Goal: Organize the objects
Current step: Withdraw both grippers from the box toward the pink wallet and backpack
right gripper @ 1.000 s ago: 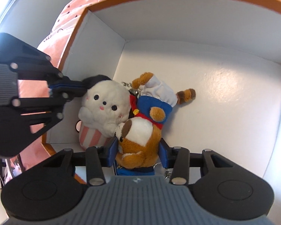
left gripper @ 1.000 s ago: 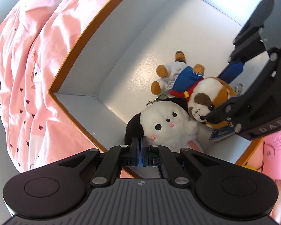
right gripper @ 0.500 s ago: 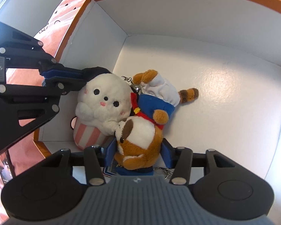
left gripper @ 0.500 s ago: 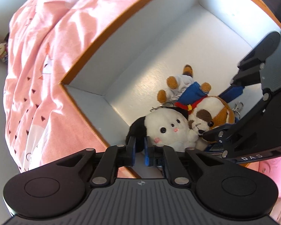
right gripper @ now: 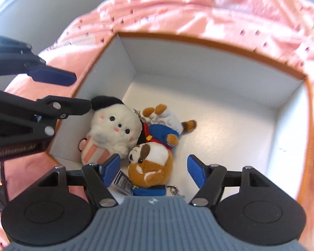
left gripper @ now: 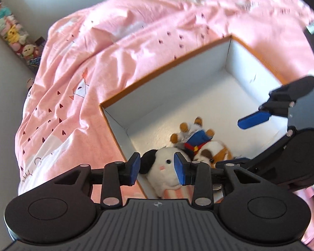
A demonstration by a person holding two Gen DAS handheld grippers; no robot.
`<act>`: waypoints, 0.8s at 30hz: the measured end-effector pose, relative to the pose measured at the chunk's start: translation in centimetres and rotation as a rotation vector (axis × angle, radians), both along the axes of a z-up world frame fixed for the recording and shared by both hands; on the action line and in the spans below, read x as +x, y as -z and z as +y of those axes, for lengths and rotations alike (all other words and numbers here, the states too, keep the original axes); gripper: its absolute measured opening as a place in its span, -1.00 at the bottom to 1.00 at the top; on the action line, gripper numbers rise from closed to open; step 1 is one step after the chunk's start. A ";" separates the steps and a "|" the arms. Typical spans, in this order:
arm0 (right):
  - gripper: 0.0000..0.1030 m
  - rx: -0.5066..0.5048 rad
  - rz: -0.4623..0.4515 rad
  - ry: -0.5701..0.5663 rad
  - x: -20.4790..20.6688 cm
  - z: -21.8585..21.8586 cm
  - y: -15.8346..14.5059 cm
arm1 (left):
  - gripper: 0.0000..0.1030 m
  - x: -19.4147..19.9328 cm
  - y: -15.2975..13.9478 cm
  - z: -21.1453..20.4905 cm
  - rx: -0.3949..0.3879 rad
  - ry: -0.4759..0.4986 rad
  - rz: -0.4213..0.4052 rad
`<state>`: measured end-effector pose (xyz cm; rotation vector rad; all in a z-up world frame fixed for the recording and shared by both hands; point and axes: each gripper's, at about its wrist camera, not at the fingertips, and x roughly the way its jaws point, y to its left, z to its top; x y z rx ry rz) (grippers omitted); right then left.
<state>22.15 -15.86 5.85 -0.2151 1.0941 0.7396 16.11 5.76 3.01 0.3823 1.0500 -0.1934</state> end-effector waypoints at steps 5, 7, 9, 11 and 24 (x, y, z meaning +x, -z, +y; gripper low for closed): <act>0.22 0.068 -0.090 0.051 -4.3 -0.4 -1.8 | -0.17 -4.4 -2.0 0.1 -0.174 -0.057 -0.078; 0.15 0.097 -0.096 0.074 -5.8 -1.5 -1.5 | -0.17 -6.0 -2.0 0.0 -0.235 -0.068 -0.076; 0.10 0.119 -0.096 0.095 -7.4 -1.7 -0.5 | -0.17 -7.5 -1.5 -0.4 -0.280 -0.072 -0.054; 0.06 0.131 -0.088 0.131 -8.8 -1.5 0.8 | -0.17 -8.8 -0.4 -0.9 -0.311 -0.089 -0.021; -0.07 0.027 0.015 0.130 -16.7 -3.1 5.6 | -0.17 -15.4 4.7 -5.0 -0.291 0.031 0.162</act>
